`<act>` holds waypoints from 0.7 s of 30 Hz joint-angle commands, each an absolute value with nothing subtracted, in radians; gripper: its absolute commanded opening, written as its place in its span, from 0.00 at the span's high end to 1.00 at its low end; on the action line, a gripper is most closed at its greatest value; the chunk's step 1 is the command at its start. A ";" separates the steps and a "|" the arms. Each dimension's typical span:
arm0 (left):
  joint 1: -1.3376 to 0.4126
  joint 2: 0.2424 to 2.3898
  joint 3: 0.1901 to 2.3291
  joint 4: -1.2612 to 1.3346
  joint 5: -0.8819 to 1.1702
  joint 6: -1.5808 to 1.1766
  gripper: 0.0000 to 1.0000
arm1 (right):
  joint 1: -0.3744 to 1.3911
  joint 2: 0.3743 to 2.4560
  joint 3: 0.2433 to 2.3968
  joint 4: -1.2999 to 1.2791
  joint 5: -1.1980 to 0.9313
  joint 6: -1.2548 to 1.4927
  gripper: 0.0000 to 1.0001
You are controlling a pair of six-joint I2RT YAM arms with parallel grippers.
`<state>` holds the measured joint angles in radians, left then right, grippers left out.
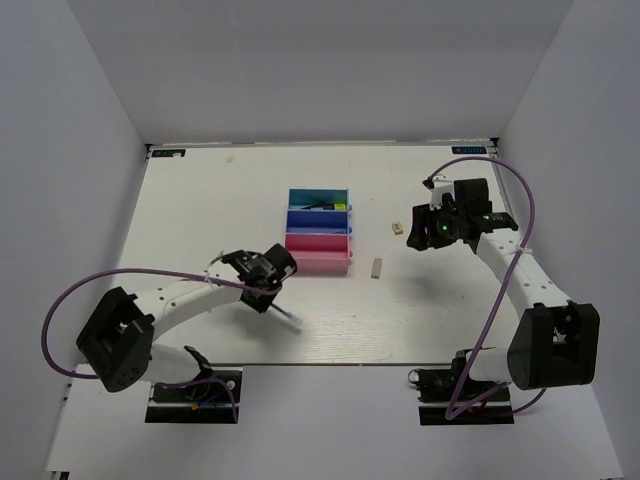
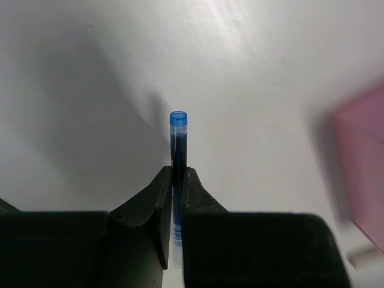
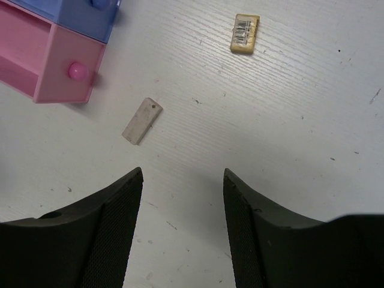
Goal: Sort the stationery into containers
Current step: Pick up the pen from the center of the board, then place the pen in the storage box.
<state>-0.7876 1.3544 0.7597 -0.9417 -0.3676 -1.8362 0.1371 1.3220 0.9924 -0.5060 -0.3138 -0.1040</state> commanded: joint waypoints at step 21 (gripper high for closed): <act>-0.680 1.709 1.483 -0.660 -0.560 -1.603 1.00 | 0.110 1.290 0.971 -0.474 -0.365 -0.089 0.40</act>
